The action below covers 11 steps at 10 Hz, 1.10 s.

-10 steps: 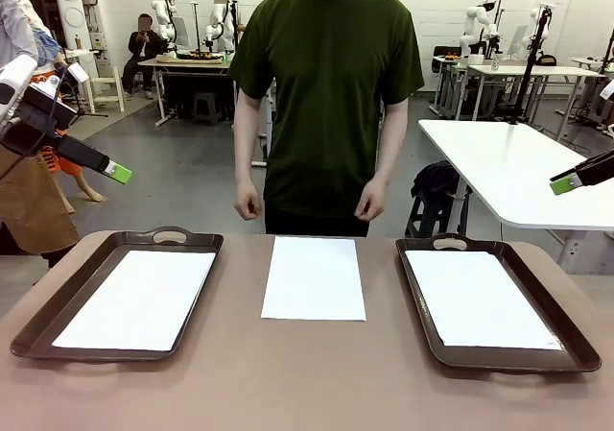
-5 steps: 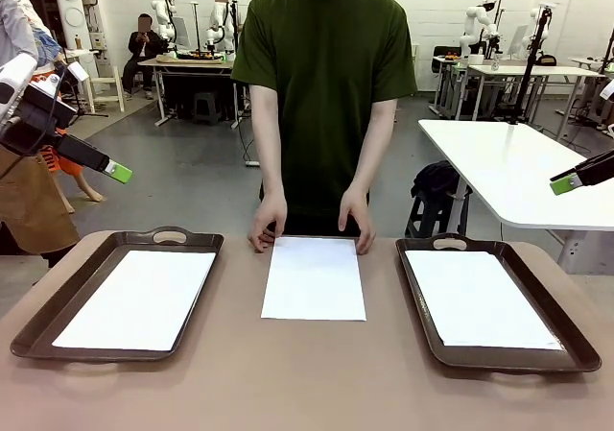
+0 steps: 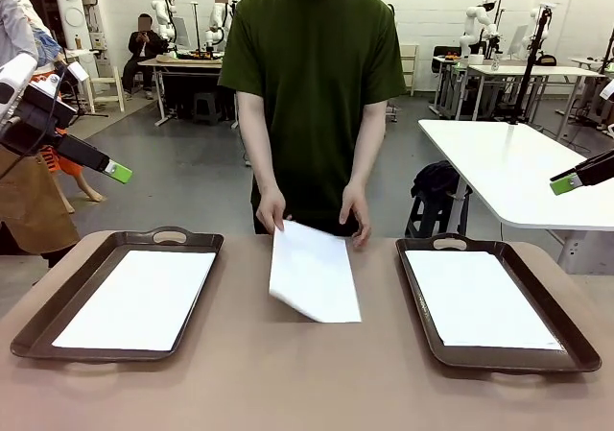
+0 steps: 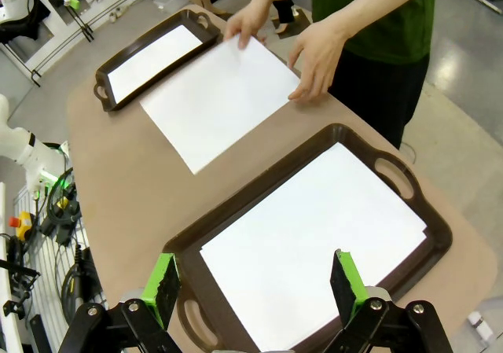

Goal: Sort the A4 documents.
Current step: Receive the A4 Paper.

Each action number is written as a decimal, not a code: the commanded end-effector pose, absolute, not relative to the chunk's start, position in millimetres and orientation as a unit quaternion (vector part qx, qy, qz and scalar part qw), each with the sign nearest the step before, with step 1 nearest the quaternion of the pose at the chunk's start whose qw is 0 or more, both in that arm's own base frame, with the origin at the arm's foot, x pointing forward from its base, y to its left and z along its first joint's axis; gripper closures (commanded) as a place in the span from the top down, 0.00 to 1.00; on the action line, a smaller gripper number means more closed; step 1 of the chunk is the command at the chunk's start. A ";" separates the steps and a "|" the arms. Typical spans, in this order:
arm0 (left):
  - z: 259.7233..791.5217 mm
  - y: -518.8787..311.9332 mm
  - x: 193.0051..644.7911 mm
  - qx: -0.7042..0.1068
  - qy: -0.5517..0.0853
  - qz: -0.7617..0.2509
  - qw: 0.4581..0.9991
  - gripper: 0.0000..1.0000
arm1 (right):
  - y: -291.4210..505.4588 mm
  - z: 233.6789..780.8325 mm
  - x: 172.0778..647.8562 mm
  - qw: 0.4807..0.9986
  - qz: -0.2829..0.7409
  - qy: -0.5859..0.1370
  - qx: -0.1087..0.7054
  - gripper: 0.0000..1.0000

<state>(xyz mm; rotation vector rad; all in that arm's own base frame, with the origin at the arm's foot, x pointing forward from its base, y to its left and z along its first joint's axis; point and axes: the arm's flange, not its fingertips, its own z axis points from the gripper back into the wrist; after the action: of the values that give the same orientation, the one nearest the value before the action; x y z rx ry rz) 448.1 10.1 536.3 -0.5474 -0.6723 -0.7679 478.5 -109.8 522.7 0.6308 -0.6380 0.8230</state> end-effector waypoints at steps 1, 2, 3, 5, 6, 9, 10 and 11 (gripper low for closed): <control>536.0 9.9 446.4 -0.253 -0.321 -0.372 0.834 1.00 | -108.8 522.4 478.2 0.819 0.389 -0.300 0.296 1.00; 536.0 9.9 446.4 -0.253 -0.321 -0.372 0.834 1.00 | -108.8 522.4 478.2 0.819 0.389 -0.300 0.296 1.00; 536.0 9.9 446.4 -0.253 -0.321 -0.372 0.834 1.00 | -108.8 522.4 478.2 0.819 0.389 -0.300 0.296 1.00; 536.0 9.9 446.4 -0.253 -0.321 -0.372 0.834 1.00 | -108.8 522.4 478.2 0.819 0.389 -0.300 0.296 1.00; 536.0 9.9 446.4 -0.253 -0.321 -0.372 0.834 1.00 | -108.8 522.4 478.2 0.819 0.389 -0.300 0.296 1.00; 536.0 9.9 446.4 -0.253 -0.321 -0.372 0.834 1.00 | -108.8 522.4 478.2 0.819 0.389 -0.300 0.296 1.00; 536.0 9.9 446.4 -0.253 -0.321 -0.372 0.834 1.00 | -108.8 522.4 478.2 0.819 0.389 -0.300 0.296 1.00; 536.0 9.9 446.4 -0.253 -0.321 -0.372 0.834 1.00 | -108.8 522.4 478.2 0.819 0.389 -0.300 0.296 1.00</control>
<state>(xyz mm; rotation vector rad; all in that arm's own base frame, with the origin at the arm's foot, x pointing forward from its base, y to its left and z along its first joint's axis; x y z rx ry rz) 448.1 10.1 536.3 -0.5473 -0.6723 -0.7681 478.5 -109.8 522.7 0.6308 -0.6380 0.8230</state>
